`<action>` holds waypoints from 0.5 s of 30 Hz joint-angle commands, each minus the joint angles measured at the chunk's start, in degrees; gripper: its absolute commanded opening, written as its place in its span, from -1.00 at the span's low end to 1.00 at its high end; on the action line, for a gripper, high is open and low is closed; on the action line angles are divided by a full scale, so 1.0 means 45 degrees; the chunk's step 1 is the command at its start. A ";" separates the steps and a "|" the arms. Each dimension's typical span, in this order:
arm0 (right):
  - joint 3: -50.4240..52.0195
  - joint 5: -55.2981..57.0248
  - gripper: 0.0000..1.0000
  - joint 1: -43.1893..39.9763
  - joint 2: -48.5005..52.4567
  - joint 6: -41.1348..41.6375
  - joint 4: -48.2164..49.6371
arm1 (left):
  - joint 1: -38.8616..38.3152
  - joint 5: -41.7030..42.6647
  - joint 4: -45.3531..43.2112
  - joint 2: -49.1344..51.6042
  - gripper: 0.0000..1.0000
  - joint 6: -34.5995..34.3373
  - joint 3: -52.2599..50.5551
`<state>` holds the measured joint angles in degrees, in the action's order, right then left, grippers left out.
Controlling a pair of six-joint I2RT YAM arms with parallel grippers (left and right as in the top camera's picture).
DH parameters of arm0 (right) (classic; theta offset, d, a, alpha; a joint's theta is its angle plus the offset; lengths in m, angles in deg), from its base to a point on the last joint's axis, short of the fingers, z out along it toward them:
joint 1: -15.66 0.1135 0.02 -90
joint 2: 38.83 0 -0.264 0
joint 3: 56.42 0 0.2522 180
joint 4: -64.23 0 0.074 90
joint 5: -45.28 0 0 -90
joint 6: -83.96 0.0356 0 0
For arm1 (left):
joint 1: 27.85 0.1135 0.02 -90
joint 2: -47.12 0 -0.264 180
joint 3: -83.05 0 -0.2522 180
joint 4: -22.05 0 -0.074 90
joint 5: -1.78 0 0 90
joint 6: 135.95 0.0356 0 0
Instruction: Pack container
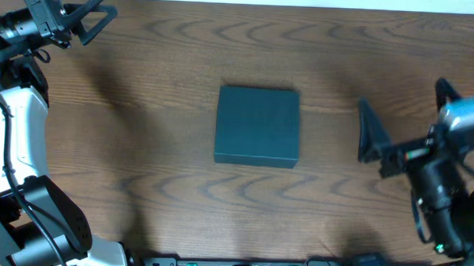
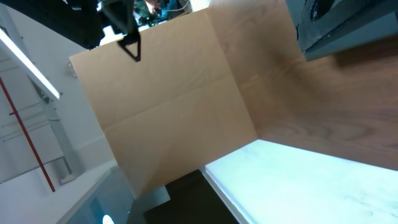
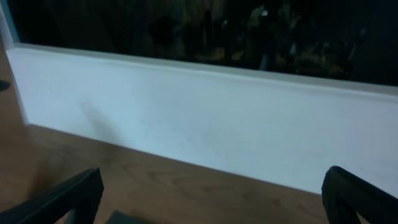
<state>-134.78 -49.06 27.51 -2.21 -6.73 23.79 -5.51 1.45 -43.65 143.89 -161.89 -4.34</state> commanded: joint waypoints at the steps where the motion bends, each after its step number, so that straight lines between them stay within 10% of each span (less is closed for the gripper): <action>1: 0.1579 -0.0049 0.98 -0.0321 -0.1161 -0.0146 0.0840 | 0.0053 0.0073 -0.0063 0.0029 0.97 -0.0733 0.0209; 15: 0.6450 -0.0039 0.98 -0.1248 -0.4974 -0.0136 0.4051 | 0.0053 0.0073 -0.0063 0.0029 0.97 -0.0733 0.0209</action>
<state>-108.37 -49.19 23.16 -22.21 -6.73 40.86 -5.51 1.47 -43.65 143.89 -161.89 -4.34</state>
